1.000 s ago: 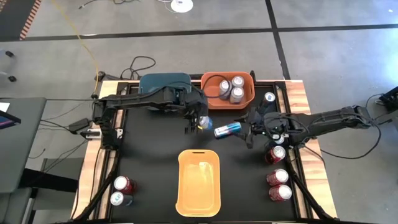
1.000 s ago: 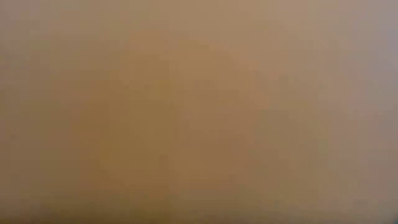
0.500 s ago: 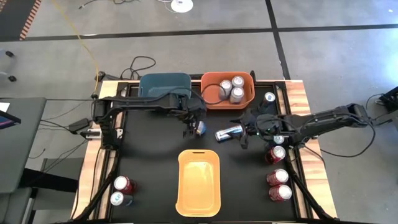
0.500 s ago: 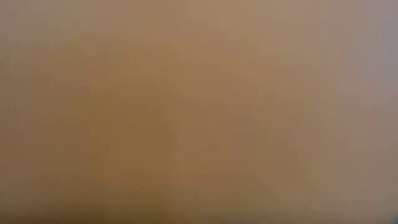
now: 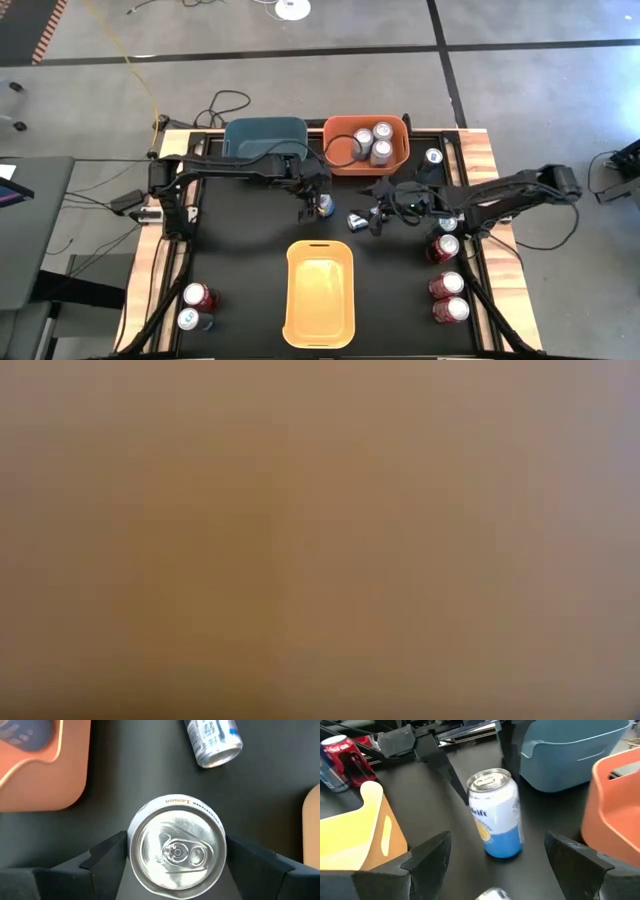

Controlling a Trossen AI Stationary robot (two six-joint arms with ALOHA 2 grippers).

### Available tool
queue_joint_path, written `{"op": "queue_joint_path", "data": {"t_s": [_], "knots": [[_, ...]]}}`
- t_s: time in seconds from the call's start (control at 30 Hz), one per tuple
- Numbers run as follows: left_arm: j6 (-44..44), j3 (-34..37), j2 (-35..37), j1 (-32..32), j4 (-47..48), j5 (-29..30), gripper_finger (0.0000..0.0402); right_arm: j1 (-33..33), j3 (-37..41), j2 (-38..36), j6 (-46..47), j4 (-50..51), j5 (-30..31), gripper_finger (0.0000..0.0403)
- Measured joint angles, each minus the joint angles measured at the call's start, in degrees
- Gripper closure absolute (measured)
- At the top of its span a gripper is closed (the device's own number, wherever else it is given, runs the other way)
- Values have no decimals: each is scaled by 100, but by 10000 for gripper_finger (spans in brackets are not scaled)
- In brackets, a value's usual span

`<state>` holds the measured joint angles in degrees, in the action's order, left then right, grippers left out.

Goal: Sort soda cans
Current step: Put the blue white soda can into the orange bin

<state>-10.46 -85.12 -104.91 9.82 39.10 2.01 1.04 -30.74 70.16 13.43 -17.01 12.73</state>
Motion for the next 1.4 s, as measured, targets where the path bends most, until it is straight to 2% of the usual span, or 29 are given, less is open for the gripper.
{"op": "queue_joint_path", "data": {"t_s": [0.27,0.57,0.93,1.2,1.27,1.4], "knots": [[-152,0,-91,-2,-179,-51,84,241,-2,589,-260,-625,-106,67],[-238,-42,-113,-13,-364,-38,82,360,-2,798,-1021,-969,-239,64],[-408,-37,80,-33,-66,-20,81,521,-4,793,-1541,-1367,-248,7],[-443,-49,481,-33,-198,-19,81,696,-187,793,-1390,-1359,-714,4],[-390,-48,562,-33,-48,-20,81,688,-231,793,-1390,-1334,-810,3],[-303,-50,691,-33,880,-21,81,688,-292,846,-1326,-1392,-842,3]]}}
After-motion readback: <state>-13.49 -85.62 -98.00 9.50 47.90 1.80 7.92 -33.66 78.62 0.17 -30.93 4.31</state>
